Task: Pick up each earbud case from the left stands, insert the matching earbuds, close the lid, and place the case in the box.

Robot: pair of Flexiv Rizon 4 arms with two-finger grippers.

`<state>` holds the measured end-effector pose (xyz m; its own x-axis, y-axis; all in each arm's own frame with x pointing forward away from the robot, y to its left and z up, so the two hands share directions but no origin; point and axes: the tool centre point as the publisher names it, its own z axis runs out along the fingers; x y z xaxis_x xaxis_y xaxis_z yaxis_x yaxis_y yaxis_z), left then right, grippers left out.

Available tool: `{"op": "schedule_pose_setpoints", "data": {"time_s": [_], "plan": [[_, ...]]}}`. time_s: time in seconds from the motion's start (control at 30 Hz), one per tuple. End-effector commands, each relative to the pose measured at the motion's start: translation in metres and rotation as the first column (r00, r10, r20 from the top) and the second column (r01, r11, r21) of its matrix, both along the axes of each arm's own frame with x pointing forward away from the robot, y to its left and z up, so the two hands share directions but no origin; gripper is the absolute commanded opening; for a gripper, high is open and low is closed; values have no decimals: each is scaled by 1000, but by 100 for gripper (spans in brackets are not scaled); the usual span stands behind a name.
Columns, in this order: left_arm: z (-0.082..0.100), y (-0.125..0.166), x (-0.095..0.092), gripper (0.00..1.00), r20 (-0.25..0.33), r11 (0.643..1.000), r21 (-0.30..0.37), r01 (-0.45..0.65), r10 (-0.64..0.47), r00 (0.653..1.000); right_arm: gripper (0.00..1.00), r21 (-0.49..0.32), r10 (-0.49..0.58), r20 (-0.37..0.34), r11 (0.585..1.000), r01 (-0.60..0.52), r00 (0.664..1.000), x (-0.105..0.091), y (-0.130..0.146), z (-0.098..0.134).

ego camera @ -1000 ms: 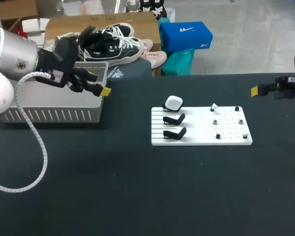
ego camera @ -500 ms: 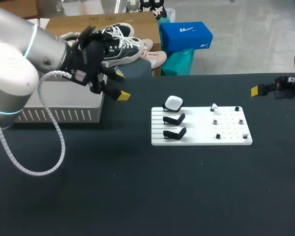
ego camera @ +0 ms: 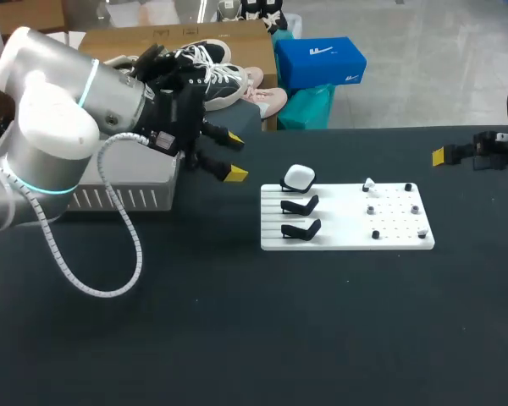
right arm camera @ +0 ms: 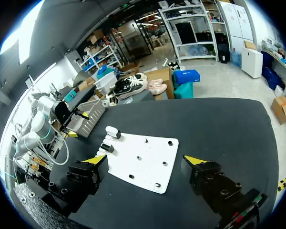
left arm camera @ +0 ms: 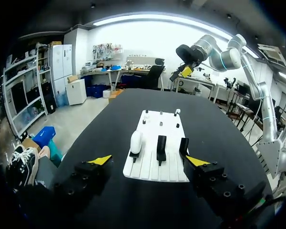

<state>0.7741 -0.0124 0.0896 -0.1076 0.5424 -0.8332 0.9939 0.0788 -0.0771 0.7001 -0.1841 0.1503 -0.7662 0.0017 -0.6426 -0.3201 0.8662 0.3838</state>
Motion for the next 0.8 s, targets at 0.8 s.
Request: {"op": "schedule_pose_setpoints", "data": {"time_s": [0.8], "plan": [[-46,-45,24,100,25,997,-75,12,-10,1000,100,4,6,-1,1000,-6,1000,1,-1,-1]]}}
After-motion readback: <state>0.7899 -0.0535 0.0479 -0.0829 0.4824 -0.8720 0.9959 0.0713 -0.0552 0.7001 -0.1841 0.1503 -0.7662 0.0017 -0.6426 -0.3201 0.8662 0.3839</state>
